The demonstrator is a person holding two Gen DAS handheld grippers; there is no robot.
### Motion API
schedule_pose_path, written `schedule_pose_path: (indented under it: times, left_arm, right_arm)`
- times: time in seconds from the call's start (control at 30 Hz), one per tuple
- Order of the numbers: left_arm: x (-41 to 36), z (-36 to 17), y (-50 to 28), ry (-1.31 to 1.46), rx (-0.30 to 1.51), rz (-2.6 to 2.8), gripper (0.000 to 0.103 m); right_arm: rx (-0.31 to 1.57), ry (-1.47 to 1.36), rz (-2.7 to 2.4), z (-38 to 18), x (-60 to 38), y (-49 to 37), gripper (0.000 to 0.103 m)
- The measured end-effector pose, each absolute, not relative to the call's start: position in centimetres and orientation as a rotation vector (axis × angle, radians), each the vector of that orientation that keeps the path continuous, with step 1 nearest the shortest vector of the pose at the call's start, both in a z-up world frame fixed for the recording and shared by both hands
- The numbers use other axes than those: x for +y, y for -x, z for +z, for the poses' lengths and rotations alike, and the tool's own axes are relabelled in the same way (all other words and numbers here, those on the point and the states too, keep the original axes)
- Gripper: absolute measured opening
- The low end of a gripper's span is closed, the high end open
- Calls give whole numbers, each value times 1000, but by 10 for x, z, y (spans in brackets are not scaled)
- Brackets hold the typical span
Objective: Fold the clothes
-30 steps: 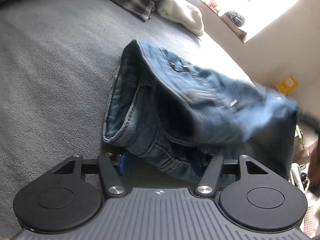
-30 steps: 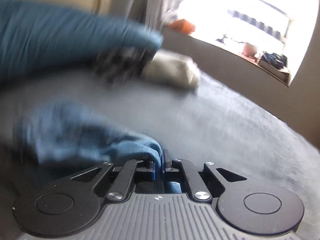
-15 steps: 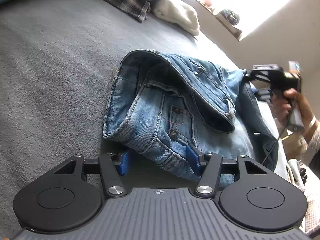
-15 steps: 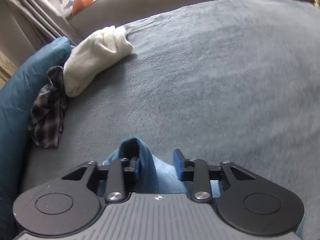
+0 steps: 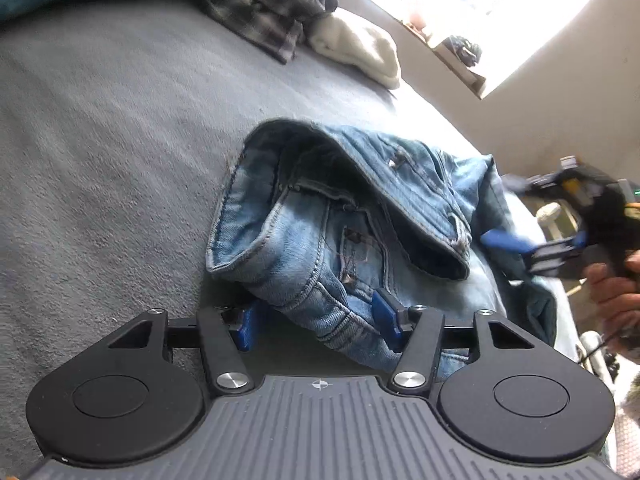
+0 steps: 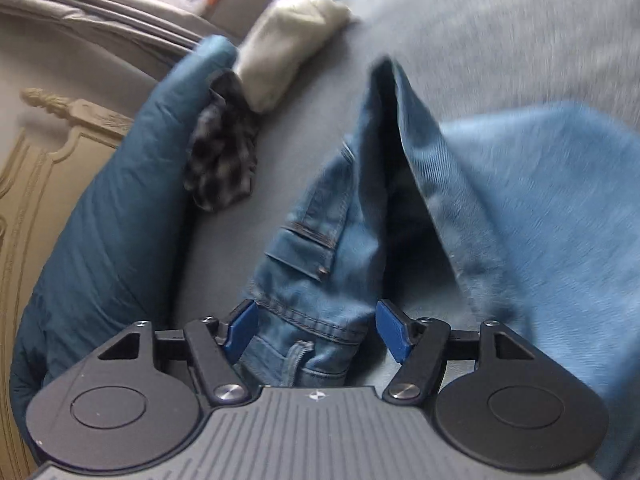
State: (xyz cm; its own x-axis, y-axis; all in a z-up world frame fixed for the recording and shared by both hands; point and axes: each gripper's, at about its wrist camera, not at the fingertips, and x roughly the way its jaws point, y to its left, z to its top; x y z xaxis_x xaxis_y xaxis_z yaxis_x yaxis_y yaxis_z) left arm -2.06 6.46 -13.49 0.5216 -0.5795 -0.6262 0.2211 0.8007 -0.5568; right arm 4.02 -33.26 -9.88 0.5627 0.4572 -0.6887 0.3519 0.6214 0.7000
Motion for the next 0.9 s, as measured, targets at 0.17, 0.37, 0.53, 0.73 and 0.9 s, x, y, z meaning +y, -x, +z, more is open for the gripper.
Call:
schedule_pose_path:
  times: [0.17, 0.37, 0.53, 0.73, 0.9]
  left_arm:
    - [67, -130, 20, 434, 852, -478, 53]
    - [72, -134, 17, 426, 846, -474, 46]
    - [77, -137, 21, 403, 863, -485, 42]
    - [87, -133, 22, 409, 877, -495, 52]
    - [108, -127, 28, 411, 849, -451, 54]
  right_arm:
    - [1011, -1216, 11, -139, -327, -44, 66]
    - [1051, -1248, 43, -151, -315, -53, 28]
    - [963, -1225, 219, -114, -310, -103, 19]
    - [781, -1275, 279, -81, -303, -173, 94]
    - [839, -1218, 295, -89, -315, -151, 94]
